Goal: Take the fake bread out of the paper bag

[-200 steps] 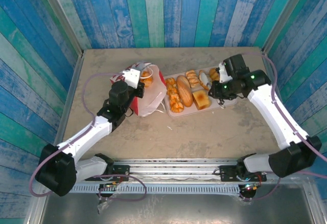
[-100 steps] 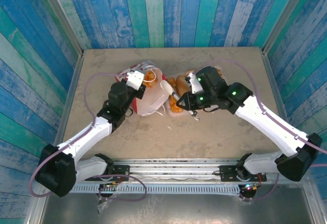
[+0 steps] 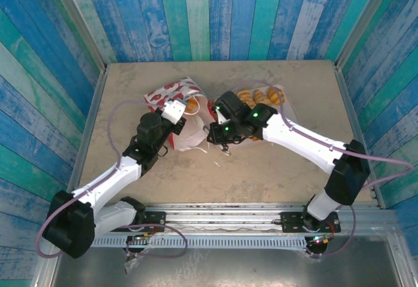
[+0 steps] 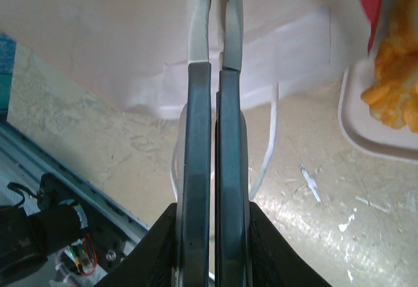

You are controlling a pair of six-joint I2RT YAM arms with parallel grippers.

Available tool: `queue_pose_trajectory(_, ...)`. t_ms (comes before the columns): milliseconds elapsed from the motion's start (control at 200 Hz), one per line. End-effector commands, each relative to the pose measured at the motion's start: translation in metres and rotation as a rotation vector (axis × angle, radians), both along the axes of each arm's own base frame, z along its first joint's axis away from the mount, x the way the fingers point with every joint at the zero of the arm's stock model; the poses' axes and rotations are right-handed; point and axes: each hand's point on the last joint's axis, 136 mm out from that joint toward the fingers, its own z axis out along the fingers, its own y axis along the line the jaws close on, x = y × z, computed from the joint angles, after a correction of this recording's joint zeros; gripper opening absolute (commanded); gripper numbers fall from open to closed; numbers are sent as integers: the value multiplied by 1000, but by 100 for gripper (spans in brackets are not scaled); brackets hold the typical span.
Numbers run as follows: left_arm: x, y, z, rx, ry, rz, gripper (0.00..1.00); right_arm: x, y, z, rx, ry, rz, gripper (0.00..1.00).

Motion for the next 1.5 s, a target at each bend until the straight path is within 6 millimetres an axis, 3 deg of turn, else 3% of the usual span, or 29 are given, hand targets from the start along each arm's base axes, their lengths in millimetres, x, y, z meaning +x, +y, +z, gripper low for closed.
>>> queue_pose_trajectory(0, -7, 6, 28, -29, -104, -4, 1, 13, 9, 13, 17, -57, -21, 26)
queue_pose_trajectory(296, 3, 19, 32, -66, -96, 39, 2, 19, 21, 14, 29, -83, 2, 29)
queue_pose_trajectory(746, 14, 10, 31, -113, -37, 16, 3, 14, 31, 17, 34, -95, 31, 31)
queue_pose_trajectory(1207, 27, -3, 18, -167, 59, -11, 2, 14, 43, -2, -34, -74, 26, 31)
queue_pose_trajectory(1498, 21, -6, 22, -187, 48, -41, 2, 24, 70, -22, -36, -42, 62, 31)
